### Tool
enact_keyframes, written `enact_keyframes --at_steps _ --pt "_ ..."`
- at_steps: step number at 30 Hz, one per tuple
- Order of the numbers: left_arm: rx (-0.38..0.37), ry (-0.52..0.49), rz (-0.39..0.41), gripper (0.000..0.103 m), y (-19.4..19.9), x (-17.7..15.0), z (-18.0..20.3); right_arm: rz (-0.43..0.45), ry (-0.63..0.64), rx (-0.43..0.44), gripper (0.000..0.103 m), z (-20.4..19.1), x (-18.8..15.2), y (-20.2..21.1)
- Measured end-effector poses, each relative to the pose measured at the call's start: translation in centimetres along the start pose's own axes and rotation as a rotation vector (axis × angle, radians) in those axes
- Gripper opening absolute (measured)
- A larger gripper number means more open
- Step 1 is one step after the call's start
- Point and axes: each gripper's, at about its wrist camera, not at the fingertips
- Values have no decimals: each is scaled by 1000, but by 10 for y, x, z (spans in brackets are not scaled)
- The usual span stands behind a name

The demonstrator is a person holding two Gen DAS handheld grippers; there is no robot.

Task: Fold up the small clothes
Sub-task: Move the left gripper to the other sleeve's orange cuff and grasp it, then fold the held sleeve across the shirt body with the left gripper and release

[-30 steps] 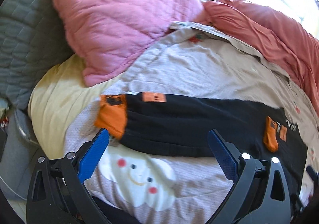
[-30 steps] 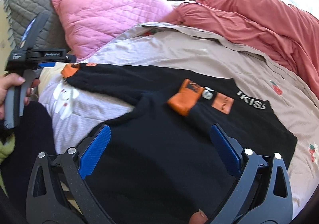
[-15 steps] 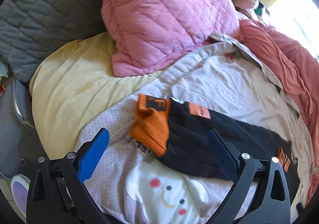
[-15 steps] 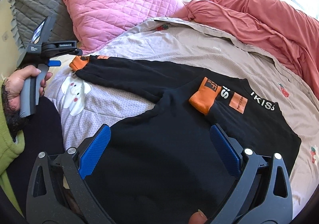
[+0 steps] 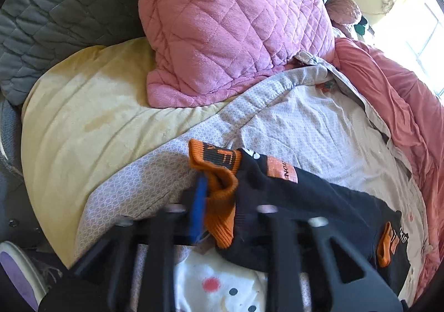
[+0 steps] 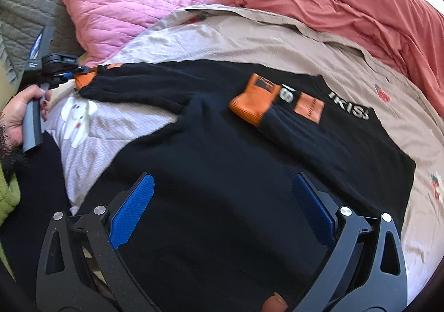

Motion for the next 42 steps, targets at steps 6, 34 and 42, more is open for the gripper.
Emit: enact_keyframes --at_steps 6,34,42 --pt "-68 -33 42 10 17 -2 9 -2 -47 -5 94 19 -10 1" --pt "-531 -460 -35 9 115 -89 277 152 -327 -49 94 152 -27 32" --pt "-556 -610 -166 9 88 -163 340 145 -632 -74 94 236 -55 41"
Point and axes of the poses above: each gripper's, at about its wrist camera, not at the fingertips, and y roughly against the way its jaws point, z to its right, x to its top, and after that the axes turned 3 degrees about -z, right-handed
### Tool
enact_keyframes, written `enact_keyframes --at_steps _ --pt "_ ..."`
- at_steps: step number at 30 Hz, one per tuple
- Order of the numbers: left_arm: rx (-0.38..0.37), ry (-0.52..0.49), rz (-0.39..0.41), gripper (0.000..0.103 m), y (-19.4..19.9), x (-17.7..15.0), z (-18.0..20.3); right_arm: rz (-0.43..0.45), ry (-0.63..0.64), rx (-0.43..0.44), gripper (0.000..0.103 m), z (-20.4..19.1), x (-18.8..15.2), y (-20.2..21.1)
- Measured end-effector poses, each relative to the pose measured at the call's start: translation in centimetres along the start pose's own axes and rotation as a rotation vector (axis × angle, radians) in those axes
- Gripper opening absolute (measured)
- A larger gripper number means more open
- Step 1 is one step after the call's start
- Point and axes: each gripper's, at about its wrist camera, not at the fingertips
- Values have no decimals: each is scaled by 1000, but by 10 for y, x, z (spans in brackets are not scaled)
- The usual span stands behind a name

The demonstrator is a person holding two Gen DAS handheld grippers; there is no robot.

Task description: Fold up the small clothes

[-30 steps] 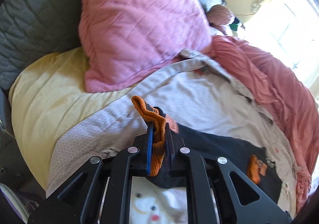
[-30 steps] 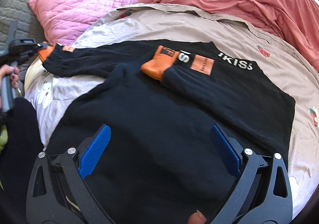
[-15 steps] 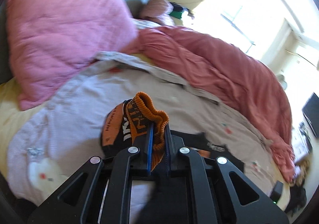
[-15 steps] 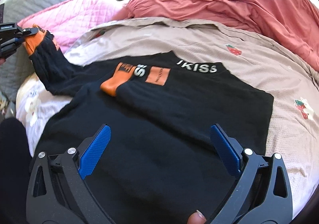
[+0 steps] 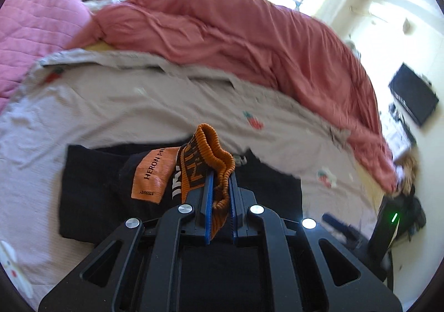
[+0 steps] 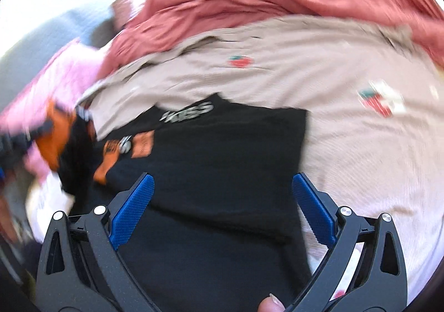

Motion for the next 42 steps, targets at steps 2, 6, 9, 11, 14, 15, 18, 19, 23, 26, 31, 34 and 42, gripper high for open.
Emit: enact_keyframes --at_steps 2,6,9,11,14,15,18,19,23,26,31,34,42 --pt "-1 -5 -50 9 -20 -7 7 -3 -71 1 94 18 2 -1" --pt "13 -43 -122 9 -55 -21 17 -9 -159 9 94 37 3 -5" --pt "18 -53 -171 9 -77 -30 22 -16 -144 8 94 33 2 -9" --pt "15 -59 -189 10 -87 -34 25 -17 -119 5 94 29 0 -11" --pt "-27 -91 -223 11 -103 -42 32 -16 -87 8 94 23 -1 -13" --pt "-48 -103 -240 14 -107 -44 34 -13 -78 12 94 21 -1 -14" --pt "-84 -134 -239 26 -101 -50 37 -6 -58 32 94 16 0 -16" --pt "-84 -137 -226 26 -95 -50 36 -8 -52 40 94 13 0 -18" --pt "14 -123 -139 26 -57 -42 6 -31 20 84 94 -11 -1 -28" --pt "112 -76 -83 26 -29 -33 -32 -52 107 123 94 -40 -6 -37" --pt "257 -50 -38 26 -1 -25 -84 -92 194 146 91 -76 -14 -56" --pt "281 2 -38 28 3 -26 -107 -106 200 124 88 -85 -12 -71" --pt "256 36 -53 40 -6 -33 -121 -170 159 75 66 -90 -14 -109"
Point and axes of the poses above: each gripper's, at about its wrist camera, not at the fingertips, and y roughly against the way its jaws point, z to its right, x to its top, and after that the axes turned 3 degrees about -z, right-handed
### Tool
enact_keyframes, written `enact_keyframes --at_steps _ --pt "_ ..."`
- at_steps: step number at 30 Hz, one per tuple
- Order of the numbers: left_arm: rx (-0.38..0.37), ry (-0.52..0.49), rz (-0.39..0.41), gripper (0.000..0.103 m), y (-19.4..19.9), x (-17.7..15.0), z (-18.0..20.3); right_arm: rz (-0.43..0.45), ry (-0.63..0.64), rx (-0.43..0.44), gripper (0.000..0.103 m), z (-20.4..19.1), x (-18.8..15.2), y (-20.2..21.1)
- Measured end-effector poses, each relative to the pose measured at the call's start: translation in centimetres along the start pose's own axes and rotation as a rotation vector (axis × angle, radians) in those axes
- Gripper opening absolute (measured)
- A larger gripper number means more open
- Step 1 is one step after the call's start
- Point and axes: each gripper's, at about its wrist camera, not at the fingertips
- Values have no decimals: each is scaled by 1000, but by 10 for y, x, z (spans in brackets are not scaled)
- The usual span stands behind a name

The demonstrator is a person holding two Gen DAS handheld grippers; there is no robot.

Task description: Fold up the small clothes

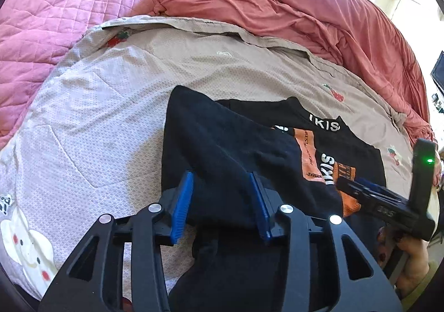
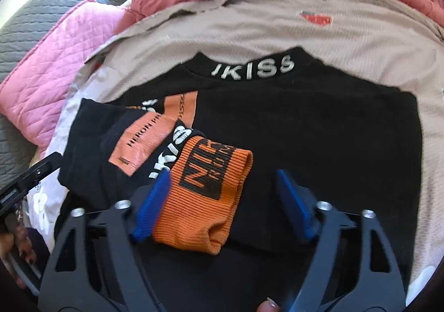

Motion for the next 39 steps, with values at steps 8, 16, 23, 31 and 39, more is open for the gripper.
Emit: enact_keyframes --at_steps 8,16,23,31,39 --pt "-14 16 -11 40 -7 -4 -5 3 54 50 8 -23 7 -1" --pt "-13 35 14 40 2 1 -9 128 59 100 4 -9 18 51" --pt "-27 17 18 40 5 4 3 199 63 -23 4 32 25 95" --pt "-27 -76 -5 40 -10 10 41 165 -20 -55 4 70 10 78" --pt "-47 -177 -6 41 -30 31 89 204 -19 -160 4 85 13 91"
Point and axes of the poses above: each gripper's, at about its wrist camera, not at the fingertips, and y roughly against the way its jaws point, z to its right, x to its top, and after that the axes turned 3 degrees about -z, right-handed
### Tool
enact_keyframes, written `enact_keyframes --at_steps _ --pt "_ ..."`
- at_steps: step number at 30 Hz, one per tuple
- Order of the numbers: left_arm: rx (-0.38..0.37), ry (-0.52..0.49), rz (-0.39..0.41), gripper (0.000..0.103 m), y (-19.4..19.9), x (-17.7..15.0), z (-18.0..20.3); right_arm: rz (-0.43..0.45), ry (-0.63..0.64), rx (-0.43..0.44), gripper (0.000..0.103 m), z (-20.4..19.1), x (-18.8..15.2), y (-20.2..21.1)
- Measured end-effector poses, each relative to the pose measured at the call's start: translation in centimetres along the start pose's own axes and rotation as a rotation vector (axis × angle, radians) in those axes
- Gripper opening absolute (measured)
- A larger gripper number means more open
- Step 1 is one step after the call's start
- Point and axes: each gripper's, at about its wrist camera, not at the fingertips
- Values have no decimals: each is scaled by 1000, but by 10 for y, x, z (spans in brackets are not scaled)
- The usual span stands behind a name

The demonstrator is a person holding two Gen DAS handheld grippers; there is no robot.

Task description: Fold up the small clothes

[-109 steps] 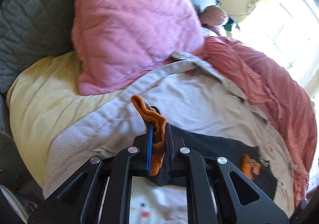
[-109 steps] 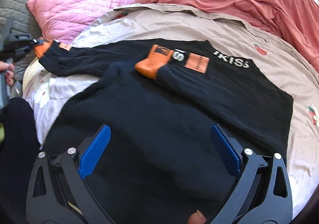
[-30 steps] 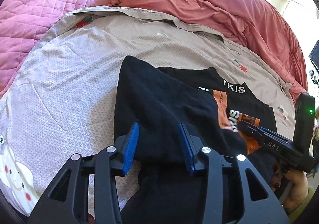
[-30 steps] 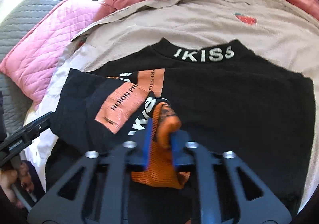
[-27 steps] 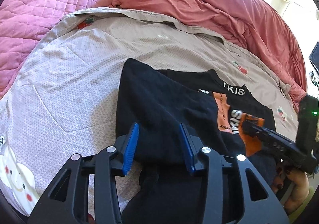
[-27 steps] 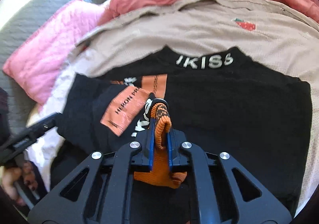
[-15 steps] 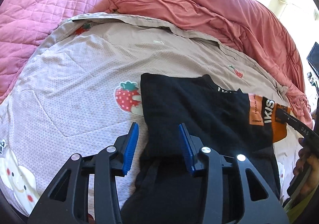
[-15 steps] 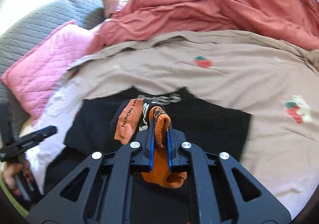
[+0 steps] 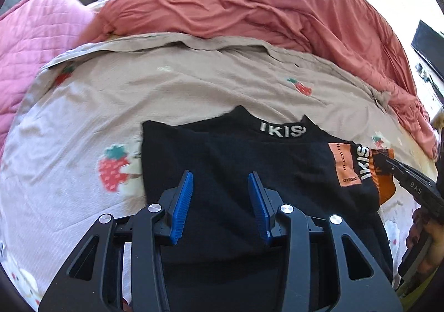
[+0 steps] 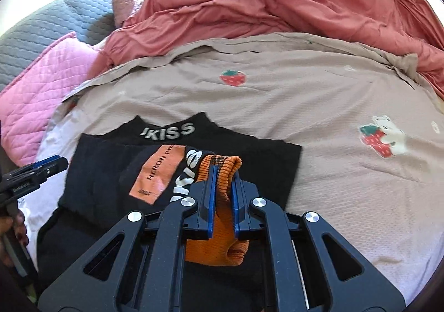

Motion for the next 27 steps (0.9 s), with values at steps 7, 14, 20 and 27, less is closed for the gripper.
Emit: enact_keyframes --at_steps 7,14,20,27 --pt "-14 21 -111 44 -48 -15 -1 -44 -11 -27 4 13 -7 -22" --pt "-41 4 -107 50 -49 -18 1 -109 -32 -64 4 22 -17 -39" --pt "-89 58 -69 50 -28 -16 -10 -77 -51 -28 11 27 -16 -25" --pt "-104 122 -12 50 -1 -20 -34 -95 -157 77 21 44 -22 -3"
Point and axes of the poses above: each gripper's, at about its wrist camera, not at the fingertips, and y roughly against the way its jaws point, z to its right, x to its top, and after that the axes turned 3 degrees about -z, right-handed
